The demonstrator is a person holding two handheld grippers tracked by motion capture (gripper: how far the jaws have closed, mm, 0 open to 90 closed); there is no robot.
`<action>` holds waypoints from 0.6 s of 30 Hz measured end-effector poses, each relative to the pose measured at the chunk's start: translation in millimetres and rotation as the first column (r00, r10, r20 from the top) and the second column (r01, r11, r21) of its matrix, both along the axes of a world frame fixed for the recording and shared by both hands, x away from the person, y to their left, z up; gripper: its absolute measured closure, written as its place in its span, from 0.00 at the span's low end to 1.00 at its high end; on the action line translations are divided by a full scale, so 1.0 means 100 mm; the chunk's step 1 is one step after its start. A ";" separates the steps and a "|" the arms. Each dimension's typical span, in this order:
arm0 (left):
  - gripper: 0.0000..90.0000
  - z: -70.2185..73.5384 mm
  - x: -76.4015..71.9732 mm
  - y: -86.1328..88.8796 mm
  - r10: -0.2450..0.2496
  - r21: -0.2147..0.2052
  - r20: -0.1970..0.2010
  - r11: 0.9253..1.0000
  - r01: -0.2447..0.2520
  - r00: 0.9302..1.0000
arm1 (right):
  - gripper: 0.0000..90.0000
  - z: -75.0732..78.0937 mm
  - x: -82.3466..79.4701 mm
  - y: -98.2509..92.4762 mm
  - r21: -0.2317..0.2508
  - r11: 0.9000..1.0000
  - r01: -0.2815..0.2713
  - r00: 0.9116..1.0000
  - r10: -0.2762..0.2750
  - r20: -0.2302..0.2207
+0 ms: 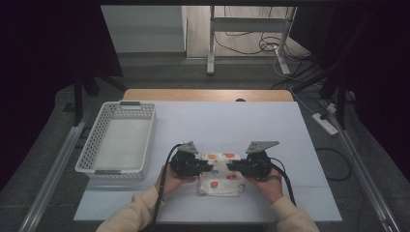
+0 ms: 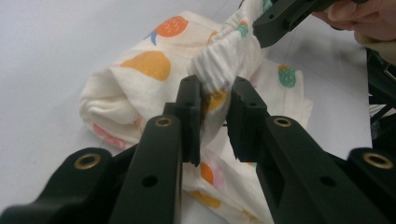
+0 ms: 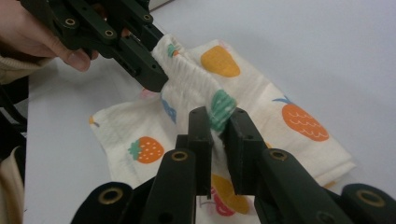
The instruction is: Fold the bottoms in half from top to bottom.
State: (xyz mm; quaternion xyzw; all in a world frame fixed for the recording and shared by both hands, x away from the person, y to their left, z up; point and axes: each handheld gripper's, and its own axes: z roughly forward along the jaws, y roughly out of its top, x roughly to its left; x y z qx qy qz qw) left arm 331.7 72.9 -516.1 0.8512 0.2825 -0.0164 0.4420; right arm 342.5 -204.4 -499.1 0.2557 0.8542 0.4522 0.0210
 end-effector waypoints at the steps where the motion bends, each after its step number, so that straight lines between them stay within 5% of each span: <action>1: 0.84 -0.02 -0.01 0.00 -0.003 0.005 -0.002 1.000 0.003 1.000 | 0.89 -0.01 -0.02 0.01 -0.008 1.000 -0.006 1.000 0.006 0.002; 18: 0.83 -0.03 -0.10 -0.04 -0.026 0.020 0.003 0.999 0.026 1.000 | 0.89 -0.03 -0.14 -0.03 -0.022 1.000 -0.014 1.000 0.014 -0.001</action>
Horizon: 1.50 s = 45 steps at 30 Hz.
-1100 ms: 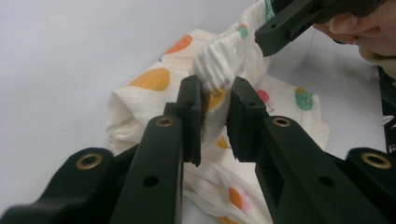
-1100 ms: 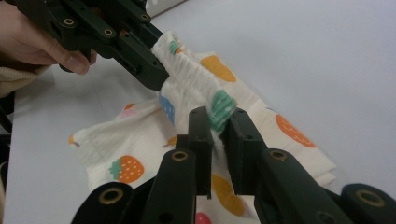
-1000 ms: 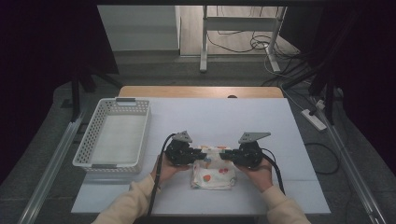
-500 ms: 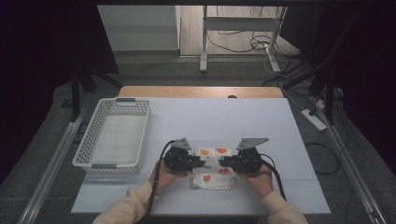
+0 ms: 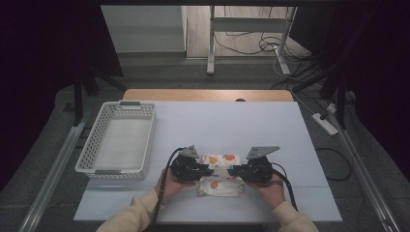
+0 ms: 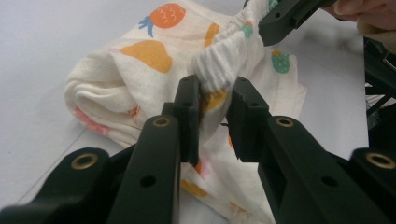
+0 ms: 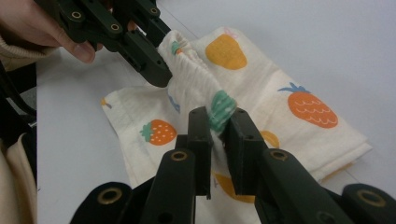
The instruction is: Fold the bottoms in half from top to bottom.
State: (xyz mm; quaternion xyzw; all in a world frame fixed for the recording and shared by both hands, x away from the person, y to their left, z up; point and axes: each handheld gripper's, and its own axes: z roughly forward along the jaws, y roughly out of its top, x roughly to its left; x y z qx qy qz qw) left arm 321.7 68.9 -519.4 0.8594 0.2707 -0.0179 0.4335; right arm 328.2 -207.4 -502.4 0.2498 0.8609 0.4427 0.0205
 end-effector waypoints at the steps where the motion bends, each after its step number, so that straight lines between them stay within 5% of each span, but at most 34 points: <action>1: 0.82 0.00 -0.02 0.00 -0.004 0.003 0.003 1.000 0.004 1.000 | 0.89 0.00 -0.03 0.00 -0.009 1.000 -0.004 1.000 0.004 0.008; 16: 0.80 -0.01 -0.18 0.02 -0.033 0.022 0.010 0.999 0.033 0.999 | 0.88 -0.01 -0.19 0.01 -0.028 0.999 -0.037 0.999 0.037 0.006; 22: 0.54 0.01 -0.20 0.05 -0.041 -0.005 0.006 0.999 0.041 0.999 | 0.76 -0.01 -0.23 -0.02 -0.021 0.999 -0.038 0.999 0.038 0.005; 25: 0.47 0.06 -0.21 0.12 -0.022 -0.034 0.013 0.999 0.023 1.000 | 0.66 0.04 -0.25 -0.06 0.022 1.000 -0.017 1.000 0.016 0.026; 32: 0.46 0.11 -0.17 0.23 0.062 -0.048 0.023 0.997 -0.061 0.998 | 0.62 0.06 -0.19 -0.09 0.032 0.999 0.034 0.999 -0.035 0.029; 36: 0.47 0.12 -0.14 0.24 0.079 -0.044 0.026 0.996 -0.078 0.997 | 0.65 0.07 -0.15 -0.06 0.026 0.998 0.056 0.998 -0.056 0.025; 41: 0.47 0.14 -0.12 0.24 0.093 -0.048 0.030 0.995 -0.091 0.995 | 0.88 0.07 -0.04 0.07 -0.020 0.999 0.034 0.999 -0.034 0.006; 45: 0.47 0.14 -0.11 0.24 0.097 -0.045 0.032 0.994 -0.095 0.995 | 0.97 0.05 0.03 0.19 -0.047 0.999 0.005 1.000 -0.005 -0.001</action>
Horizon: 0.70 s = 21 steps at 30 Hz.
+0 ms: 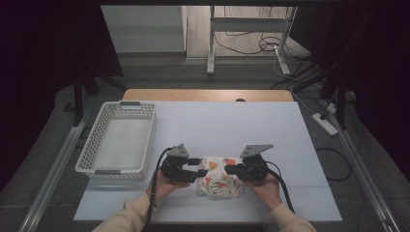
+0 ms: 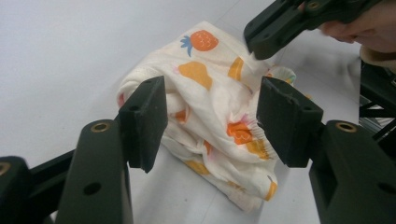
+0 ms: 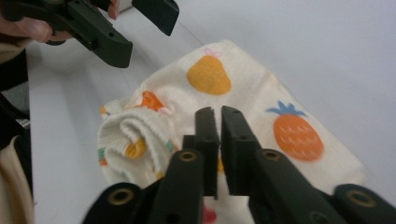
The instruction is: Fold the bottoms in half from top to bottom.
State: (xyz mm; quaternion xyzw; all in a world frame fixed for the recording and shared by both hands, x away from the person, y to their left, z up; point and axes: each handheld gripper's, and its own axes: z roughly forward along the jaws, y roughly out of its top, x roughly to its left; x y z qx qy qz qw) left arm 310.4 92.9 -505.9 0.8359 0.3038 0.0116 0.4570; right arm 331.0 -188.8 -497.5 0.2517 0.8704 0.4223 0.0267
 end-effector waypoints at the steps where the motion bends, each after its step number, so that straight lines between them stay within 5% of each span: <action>1: 0.47 0.00 0.00 0.00 0.002 0.001 0.000 1.000 -0.002 1.000 | 0.99 -0.04 0.06 0.10 -0.025 1.000 -0.019 1.000 0.018 -0.016; 9: 0.47 -0.02 0.02 0.03 0.013 -0.001 -0.008 1.000 -0.013 1.000 | 0.99 -0.16 0.00 0.30 -0.090 0.990 -0.105 0.991 0.097 -0.092; 21: 0.54 0.01 0.04 0.02 0.025 0.000 0.016 1.000 -0.025 1.000 | 0.99 -0.17 -0.33 0.35 -0.126 0.982 -0.142 0.986 0.130 -0.101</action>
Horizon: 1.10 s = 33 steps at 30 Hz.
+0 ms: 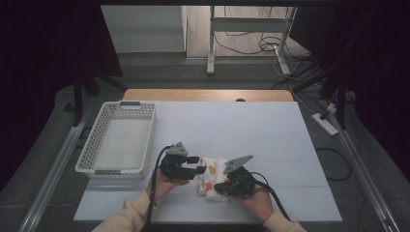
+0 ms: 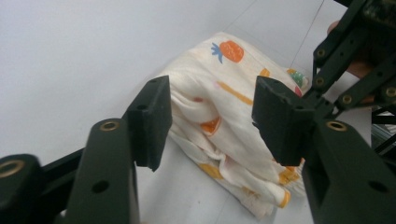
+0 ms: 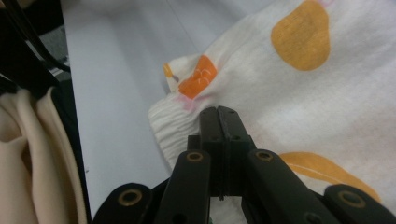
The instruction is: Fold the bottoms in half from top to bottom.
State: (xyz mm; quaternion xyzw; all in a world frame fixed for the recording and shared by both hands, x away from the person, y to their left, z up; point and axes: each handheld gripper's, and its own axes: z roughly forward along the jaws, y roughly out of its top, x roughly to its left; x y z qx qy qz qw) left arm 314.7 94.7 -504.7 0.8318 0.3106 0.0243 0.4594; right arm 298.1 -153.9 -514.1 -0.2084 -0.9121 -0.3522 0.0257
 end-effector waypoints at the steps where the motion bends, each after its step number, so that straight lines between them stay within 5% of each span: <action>1: 0.56 0.00 0.01 -0.01 -0.001 -0.001 0.003 1.000 0.001 1.000 | 0.99 -0.01 -0.01 0.01 -0.011 1.000 -0.002 1.000 0.002 0.012; 6: 0.74 0.00 0.08 -0.15 -0.017 0.010 0.006 1.000 0.017 1.000 | 0.99 -0.02 -0.01 0.01 -0.016 1.000 -0.006 1.000 0.006 0.028; 12: 0.96 -0.04 0.18 -0.30 -0.022 0.077 0.009 0.997 0.021 1.000 | 0.99 0.06 -0.01 -0.06 0.025 1.000 0.019 0.998 -0.021 0.064; 16: 0.98 -0.11 0.25 -0.30 -0.004 0.097 -0.012 0.995 0.006 1.000 | 0.99 0.14 -0.06 -0.15 0.074 0.997 0.020 0.998 -0.025 0.055; 21: 0.98 -0.18 0.27 -0.28 0.006 0.106 -0.029 0.994 -0.003 1.000 | 0.99 0.03 -0.11 -0.13 0.005 1.000 0.006 1.000 -0.006 0.031; 33: 0.98 -0.32 0.31 -0.29 0.010 0.118 -0.056 0.993 -0.004 0.998 | 0.99 -0.02 -0.13 -0.17 0.016 1.000 0.012 1.000 -0.012 0.013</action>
